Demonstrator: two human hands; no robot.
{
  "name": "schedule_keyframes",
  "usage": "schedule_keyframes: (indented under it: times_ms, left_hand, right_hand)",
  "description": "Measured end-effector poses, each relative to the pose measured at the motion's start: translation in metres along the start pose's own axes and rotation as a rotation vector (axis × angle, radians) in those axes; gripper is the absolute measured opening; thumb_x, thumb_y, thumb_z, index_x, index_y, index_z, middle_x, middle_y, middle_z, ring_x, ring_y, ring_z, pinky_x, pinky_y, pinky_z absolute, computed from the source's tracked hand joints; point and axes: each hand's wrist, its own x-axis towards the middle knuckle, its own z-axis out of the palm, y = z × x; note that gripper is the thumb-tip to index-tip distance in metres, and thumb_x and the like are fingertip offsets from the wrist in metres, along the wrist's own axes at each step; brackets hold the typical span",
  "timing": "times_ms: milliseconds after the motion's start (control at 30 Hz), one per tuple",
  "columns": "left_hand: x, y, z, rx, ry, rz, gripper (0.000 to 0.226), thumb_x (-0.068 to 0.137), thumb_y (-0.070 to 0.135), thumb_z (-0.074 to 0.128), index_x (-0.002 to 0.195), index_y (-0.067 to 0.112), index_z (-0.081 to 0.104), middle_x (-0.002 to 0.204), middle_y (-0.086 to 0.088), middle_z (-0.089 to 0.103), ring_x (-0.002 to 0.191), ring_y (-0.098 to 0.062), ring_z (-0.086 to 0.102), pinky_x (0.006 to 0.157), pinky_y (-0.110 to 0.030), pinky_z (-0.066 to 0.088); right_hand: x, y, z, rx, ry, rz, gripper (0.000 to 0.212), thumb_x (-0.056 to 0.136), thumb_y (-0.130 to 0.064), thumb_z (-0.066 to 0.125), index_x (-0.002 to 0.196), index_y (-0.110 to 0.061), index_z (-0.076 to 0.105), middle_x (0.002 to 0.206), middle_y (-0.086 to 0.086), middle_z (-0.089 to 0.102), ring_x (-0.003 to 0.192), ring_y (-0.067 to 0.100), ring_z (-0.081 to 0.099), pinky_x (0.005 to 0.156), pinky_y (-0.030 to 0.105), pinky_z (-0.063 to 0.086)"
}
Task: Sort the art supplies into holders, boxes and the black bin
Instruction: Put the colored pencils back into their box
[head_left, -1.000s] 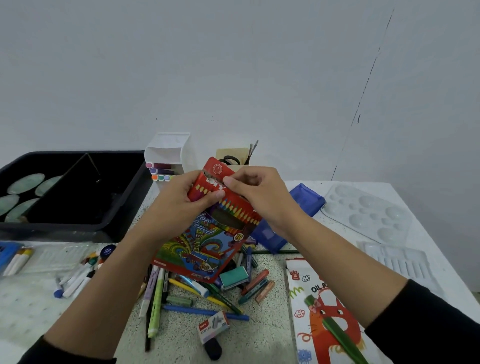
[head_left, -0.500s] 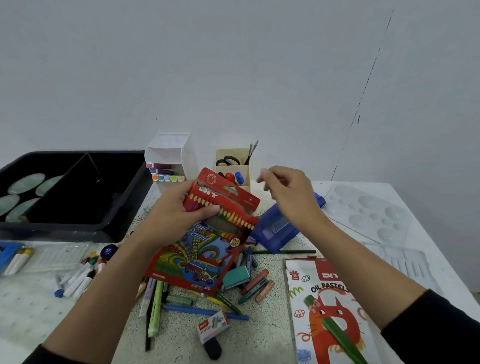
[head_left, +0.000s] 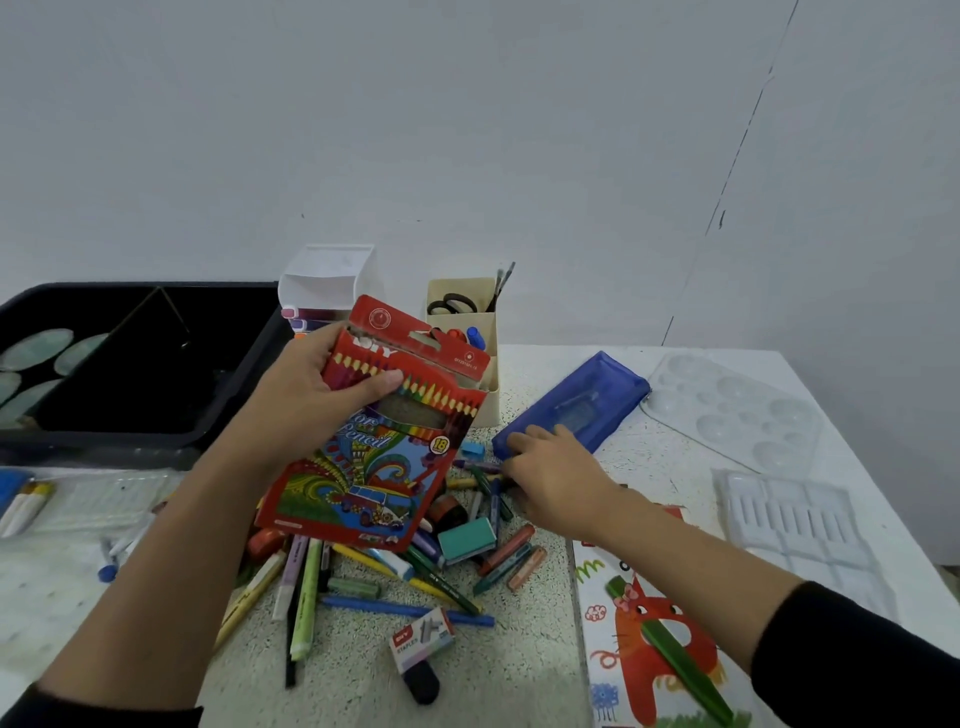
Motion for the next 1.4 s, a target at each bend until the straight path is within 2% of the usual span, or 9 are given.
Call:
schedule_keyframes:
  times_ms: [167,367,433,533,633,733,967,1167,1400]
  left_hand:
    - [-0.002,0.001,-0.008,0.002,0.017,0.013,0.025,0.086,0.032,0.074,0.110,0.033,0.066,0.099,0.012,0.077,0.086,-0.010,0.075,0.077,-0.035,0.058]
    - [-0.003,-0.002,-0.017,0.005,0.018,0.009,0.027,0.086,0.033,0.073,0.112,0.030,0.066,0.100,0.009,0.077,0.088,-0.012,0.076,0.078,-0.037,0.060]
    - [-0.003,-0.002,-0.017,0.006,0.019,0.006,0.029,0.086,0.034,0.074,0.113,0.029,0.066,0.101,0.008,0.077,0.088,-0.013,0.076,0.079,-0.039,0.060]
    - [-0.003,0.000,-0.016,-0.005,0.012,0.009,0.027,0.087,0.033,0.074,0.113,0.030,0.066,0.101,0.008,0.077,0.088,-0.013,0.076,0.080,-0.040,0.060]
    - [-0.004,0.001,-0.015,0.004,-0.016,0.017,0.023,0.088,0.031,0.073,0.110,0.032,0.066,0.100,0.010,0.077,0.089,-0.012,0.075,0.081,-0.039,0.060]
    - [-0.004,0.003,-0.013,-0.004,-0.050,0.006,0.023,0.088,0.030,0.073,0.110,0.033,0.066,0.100,0.010,0.077,0.090,-0.012,0.075,0.080,-0.038,0.060]
    - [-0.005,0.007,-0.012,0.034,-0.111,-0.004,0.027,0.085,0.030,0.075,0.111,0.032,0.065,0.099,0.013,0.076,0.089,-0.009,0.075,0.077,-0.032,0.059]
    - [-0.009,0.003,-0.012,0.024,-0.144,-0.032,0.030,0.084,0.034,0.076,0.113,0.033,0.065,0.103,0.012,0.076,0.093,-0.009,0.074,0.079,-0.032,0.058]
    - [-0.010,0.006,-0.004,0.021,-0.159,-0.004,0.029,0.085,0.033,0.073,0.112,0.029,0.064,0.101,0.012,0.076,0.092,-0.008,0.074,0.078,-0.029,0.059]
  right_hand:
    - [-0.001,-0.002,-0.010,-0.001,-0.045,0.028,0.027,0.094,-0.027,0.056,0.117,-0.016,0.065,0.117,0.005,0.052,0.105,0.025,0.049,0.082,0.041,0.035]
    - [0.005,0.005,-0.041,0.316,-0.040,0.075,0.002,0.095,-0.024,0.057,0.094,-0.023,0.059,0.096,-0.005,0.050,0.094,0.019,0.051,0.082,0.042,0.047]
    - [0.008,0.006,-0.050,0.439,-0.020,0.103,0.008,0.096,-0.021,0.058,0.089,-0.024,0.056,0.090,-0.006,0.057,0.085,0.019,0.056,0.078,0.042,0.050]
    - [0.010,0.002,-0.063,0.698,0.107,0.181,0.006,0.102,-0.019,0.054,0.097,-0.020,0.058,0.091,-0.002,0.067,0.079,0.011,0.060,0.073,0.031,0.049]
    - [0.013,-0.005,-0.082,1.074,0.283,0.257,0.009,0.106,-0.019,0.047,0.100,-0.017,0.054,0.082,0.000,0.073,0.061,0.001,0.054,0.062,0.019,0.042]
    - [0.020,-0.008,-0.099,1.482,0.416,0.354,0.011,0.108,-0.017,0.043,0.106,-0.012,0.052,0.077,0.003,0.073,0.060,0.010,0.054,0.058,0.024,0.044]
    - [0.039,-0.007,-0.114,2.019,0.664,0.383,0.010,0.109,-0.014,0.037,0.110,-0.008,0.045,0.086,0.014,0.072,0.061,0.017,0.060,0.067,0.031,0.055]
    - [0.042,-0.008,-0.103,2.182,0.726,0.477,0.011,0.110,-0.012,0.034,0.113,-0.008,0.043,0.080,0.013,0.073,0.063,0.019,0.063,0.072,0.035,0.058]
    - [0.037,-0.022,-0.106,1.813,0.572,0.327,0.008,0.109,-0.011,0.037,0.108,-0.006,0.044,0.085,0.017,0.072,0.064,0.021,0.062,0.063,0.029,0.055]
